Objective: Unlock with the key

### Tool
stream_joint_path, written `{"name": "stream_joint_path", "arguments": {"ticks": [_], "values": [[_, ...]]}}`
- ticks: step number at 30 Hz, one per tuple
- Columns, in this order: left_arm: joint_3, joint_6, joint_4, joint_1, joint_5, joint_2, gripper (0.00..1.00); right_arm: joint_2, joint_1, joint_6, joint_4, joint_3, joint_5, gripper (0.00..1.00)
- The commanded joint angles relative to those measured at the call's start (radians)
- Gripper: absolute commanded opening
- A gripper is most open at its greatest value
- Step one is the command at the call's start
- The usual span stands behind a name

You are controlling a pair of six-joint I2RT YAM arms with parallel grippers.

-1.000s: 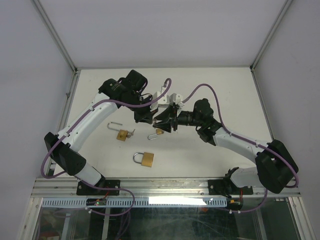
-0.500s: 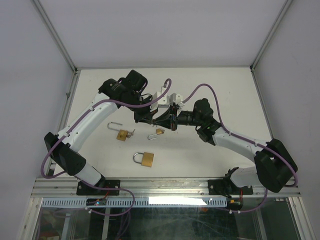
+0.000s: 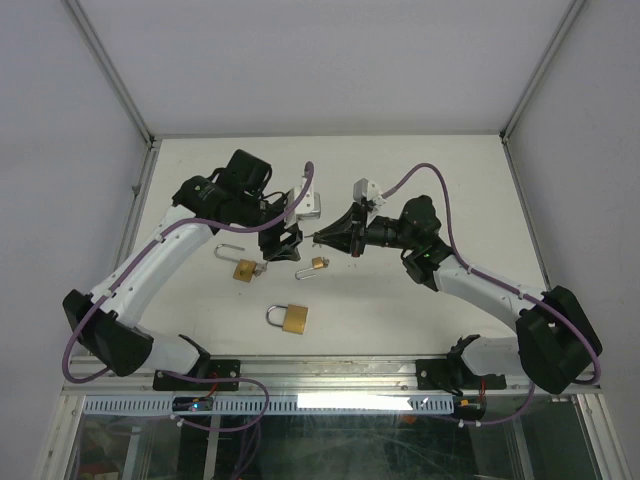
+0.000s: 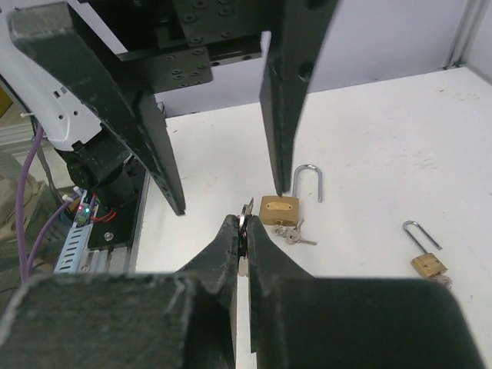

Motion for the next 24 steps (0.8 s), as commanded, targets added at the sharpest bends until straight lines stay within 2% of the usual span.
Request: {"name": "stream_joint_path", "arguments": {"ticks": [1, 5, 8, 10, 13, 17, 21, 22, 24], "values": [[-0.073, 0.015, 0.169, 0.041, 0.134, -0.143, 0.65, -0.090, -0.029, 0.089, 0.134, -0.024, 0.000, 0.00], [-0.102, -0.065, 0.268, 0.044, 0.151, -0.158, 0.59, -0.122, -0.038, 0.132, 0.172, -0.046, -0.005, 0.00], [-0.107, -0.098, 0.335, 0.043, 0.181, -0.153, 0.63, -0.137, -0.038, 0.148, 0.193, -0.054, -0.005, 0.00], [-0.126, -0.142, 0.409, 0.043, 0.217, -0.151, 0.63, -0.138, -0.038, 0.171, 0.246, -0.063, -0.003, 0.00], [-0.153, -0.147, 0.469, 0.043, 0.307, -0.158, 0.51, -0.132, -0.039, 0.196, 0.283, -0.062, 0.009, 0.00], [-0.190, -0.167, 0.546, 0.043, 0.329, -0.180, 0.23, -0.123, -0.040, 0.227, 0.338, -0.064, 0.016, 0.00], [-0.218, -0.173, 0.588, 0.044, 0.334, -0.202, 0.20, -0.122, -0.040, 0.226, 0.339, -0.062, 0.016, 0.00], [-0.219, -0.172, 0.589, 0.043, 0.336, -0.204, 0.15, -0.124, -0.039, 0.225, 0.338, -0.062, 0.016, 0.00], [-0.218, -0.175, 0.595, 0.044, 0.335, -0.208, 0.00, -0.125, -0.039, 0.222, 0.337, -0.062, 0.014, 0.00]]}}
